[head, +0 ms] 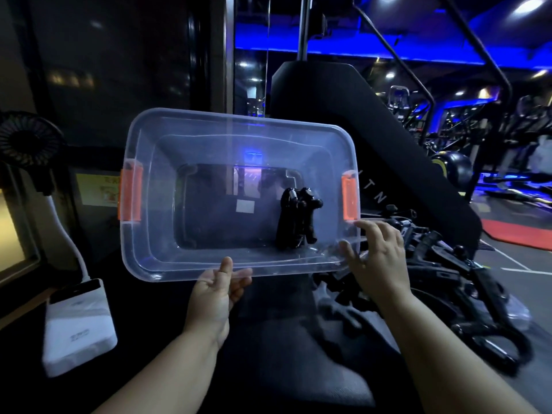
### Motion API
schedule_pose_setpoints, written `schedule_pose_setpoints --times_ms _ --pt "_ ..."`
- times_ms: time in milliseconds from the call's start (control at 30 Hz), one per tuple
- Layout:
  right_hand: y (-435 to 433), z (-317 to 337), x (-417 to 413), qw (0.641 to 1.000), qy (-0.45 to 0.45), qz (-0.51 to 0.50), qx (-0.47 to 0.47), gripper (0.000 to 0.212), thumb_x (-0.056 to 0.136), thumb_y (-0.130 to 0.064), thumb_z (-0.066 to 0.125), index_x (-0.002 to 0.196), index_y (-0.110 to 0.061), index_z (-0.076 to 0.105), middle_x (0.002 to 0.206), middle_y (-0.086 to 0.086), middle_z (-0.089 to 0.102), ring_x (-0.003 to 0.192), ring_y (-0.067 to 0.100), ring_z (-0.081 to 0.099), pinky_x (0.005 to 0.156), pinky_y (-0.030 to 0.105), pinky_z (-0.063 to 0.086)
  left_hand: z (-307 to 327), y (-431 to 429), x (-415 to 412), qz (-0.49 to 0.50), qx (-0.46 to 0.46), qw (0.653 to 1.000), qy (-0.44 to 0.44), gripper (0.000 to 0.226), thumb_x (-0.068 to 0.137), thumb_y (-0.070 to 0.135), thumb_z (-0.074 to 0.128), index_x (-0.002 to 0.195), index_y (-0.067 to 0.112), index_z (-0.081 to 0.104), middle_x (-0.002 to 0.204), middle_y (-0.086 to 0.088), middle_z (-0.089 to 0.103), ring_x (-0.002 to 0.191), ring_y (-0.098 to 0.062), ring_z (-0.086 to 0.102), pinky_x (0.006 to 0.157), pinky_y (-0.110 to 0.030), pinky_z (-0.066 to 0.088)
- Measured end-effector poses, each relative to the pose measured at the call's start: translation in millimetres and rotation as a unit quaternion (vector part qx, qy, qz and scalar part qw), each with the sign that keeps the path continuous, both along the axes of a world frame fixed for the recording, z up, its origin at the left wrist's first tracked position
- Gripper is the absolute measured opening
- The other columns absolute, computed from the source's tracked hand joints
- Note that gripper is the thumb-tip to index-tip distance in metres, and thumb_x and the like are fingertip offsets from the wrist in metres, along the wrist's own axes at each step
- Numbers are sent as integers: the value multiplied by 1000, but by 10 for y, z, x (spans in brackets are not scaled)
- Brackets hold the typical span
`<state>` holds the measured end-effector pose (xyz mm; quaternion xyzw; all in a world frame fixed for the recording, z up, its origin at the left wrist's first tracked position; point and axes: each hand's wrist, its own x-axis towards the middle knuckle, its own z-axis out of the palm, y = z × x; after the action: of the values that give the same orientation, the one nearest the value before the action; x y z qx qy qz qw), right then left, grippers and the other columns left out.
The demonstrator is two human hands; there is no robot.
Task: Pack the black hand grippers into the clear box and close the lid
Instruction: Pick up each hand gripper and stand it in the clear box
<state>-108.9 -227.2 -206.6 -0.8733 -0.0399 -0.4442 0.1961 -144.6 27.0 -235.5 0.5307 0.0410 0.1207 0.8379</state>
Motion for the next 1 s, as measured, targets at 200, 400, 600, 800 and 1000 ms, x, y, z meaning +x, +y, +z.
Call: schedule_pose_setpoints --times_ms 200,400,600,800,1000 --pt "-301 -166 -160 979 120 -165 21 45 86 -55 44 117 -25 59 121 5 57 127 25 35 113 49 11 -27 -6 19 3 -5 1000 0 17 95 31 49 88 15 51 67 2 73 70 -13 63 70 -26 46" --pt "-370 -202 -191 950 208 -232 25 50 87 -60 46 122 -26 57 131 4 52 135 23 28 112 58 -6 -52 2 27 1 -6 1000 -1 18 94 32 50 89 15 52 68 2 73 71 -14 64 69 -26 45" --pt "-355 -213 -166 943 225 -245 9 60 88 -66 39 127 -22 51 131 7 52 134 26 29 112 60 -7 -97 20 64 -4 -1 1000 2 23 92 36 51 94 13 53 72 2 74 68 -10 66 70 -26 46" --pt "-351 -148 -65 938 244 -248 -6 65 90 -66 31 131 -18 47 127 12 55 131 30 34 112 57 -11 -86 7 59 3 2 1000 1 20 93 35 51 90 15 55 72 2 74 76 -15 64 72 -28 46" --pt "-488 104 156 930 257 -262 -3 61 92 -61 30 133 -20 46 136 16 46 129 34 35 109 48 21 -89 12 66 4 12 1000 -1 26 92 36 50 91 12 57 73 2 74 75 -13 64 71 -27 46"
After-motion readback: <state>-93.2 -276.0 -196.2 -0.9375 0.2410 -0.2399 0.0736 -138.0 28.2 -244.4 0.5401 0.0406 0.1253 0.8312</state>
